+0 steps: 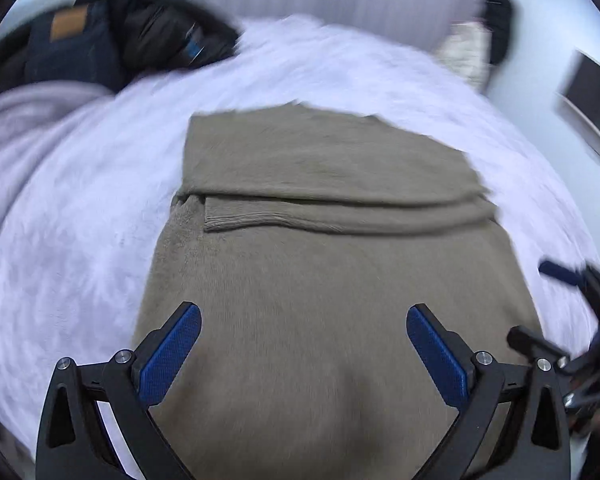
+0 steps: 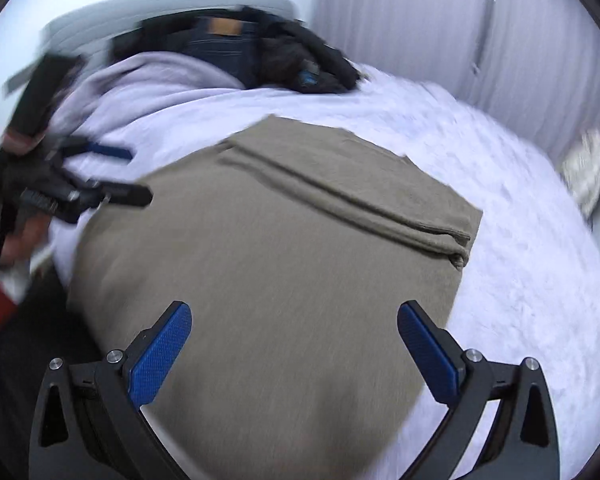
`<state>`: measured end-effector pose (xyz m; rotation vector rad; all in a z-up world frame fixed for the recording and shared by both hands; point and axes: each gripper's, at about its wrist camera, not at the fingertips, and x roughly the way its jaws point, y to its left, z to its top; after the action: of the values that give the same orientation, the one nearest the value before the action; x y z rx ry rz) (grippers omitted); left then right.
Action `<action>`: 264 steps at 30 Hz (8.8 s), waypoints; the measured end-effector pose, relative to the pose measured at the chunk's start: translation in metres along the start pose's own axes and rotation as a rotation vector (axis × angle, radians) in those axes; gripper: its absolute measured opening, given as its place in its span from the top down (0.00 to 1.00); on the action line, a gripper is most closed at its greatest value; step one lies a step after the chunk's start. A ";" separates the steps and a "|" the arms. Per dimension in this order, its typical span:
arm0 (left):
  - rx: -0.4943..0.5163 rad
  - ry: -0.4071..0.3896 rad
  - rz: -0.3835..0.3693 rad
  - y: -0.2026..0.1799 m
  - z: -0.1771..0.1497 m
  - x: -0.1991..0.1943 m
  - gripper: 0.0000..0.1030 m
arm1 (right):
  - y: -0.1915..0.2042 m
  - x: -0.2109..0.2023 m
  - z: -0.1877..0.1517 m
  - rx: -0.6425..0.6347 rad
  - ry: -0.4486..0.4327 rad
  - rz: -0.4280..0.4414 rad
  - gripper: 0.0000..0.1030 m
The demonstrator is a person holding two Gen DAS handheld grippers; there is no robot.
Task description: Fold small clothes
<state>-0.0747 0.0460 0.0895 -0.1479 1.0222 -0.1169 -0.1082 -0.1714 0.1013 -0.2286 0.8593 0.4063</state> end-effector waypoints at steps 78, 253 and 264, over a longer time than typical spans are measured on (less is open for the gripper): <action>0.118 0.076 0.114 -0.003 -0.098 0.022 0.00 | 0.068 0.026 -0.092 0.177 0.069 -0.140 0.01; -0.142 -0.268 -0.322 0.075 0.014 -0.075 0.87 | -0.096 -0.084 -0.015 0.418 -0.338 0.353 0.90; -0.196 -0.135 -0.276 0.070 0.096 0.021 0.87 | -0.159 0.015 0.043 0.564 -0.201 0.335 0.90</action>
<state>0.0208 0.1174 0.1087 -0.4696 0.8732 -0.2542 -0.0007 -0.2955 0.1220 0.4765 0.7812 0.4709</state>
